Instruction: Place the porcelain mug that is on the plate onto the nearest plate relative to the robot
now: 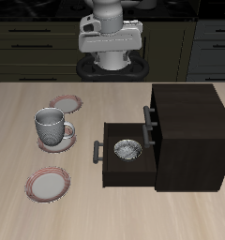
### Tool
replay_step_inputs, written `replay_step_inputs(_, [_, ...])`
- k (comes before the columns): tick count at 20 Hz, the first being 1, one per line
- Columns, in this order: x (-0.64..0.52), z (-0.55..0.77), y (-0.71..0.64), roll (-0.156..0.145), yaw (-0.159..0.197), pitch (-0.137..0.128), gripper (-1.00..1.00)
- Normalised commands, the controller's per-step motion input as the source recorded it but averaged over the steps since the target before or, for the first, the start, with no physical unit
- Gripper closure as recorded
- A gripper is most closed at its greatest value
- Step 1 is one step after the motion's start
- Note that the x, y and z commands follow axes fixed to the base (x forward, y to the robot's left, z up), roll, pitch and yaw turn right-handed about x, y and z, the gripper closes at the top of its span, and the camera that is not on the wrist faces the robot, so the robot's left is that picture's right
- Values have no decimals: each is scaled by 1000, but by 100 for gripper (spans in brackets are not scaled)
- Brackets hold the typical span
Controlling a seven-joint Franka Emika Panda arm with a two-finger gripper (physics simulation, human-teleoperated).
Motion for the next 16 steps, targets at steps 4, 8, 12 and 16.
replay_step_inputs(4, [183,45,-351,19,-18,-10,-100])
replay_step_inputs(8, [149,-14,-491,-35,6,-18,-100])
replay_step_inputs(12, [210,39,-777,-74,-46,-33,-100])
replay_step_inputs(16, [106,35,-712,-34,-11,-21,-100])
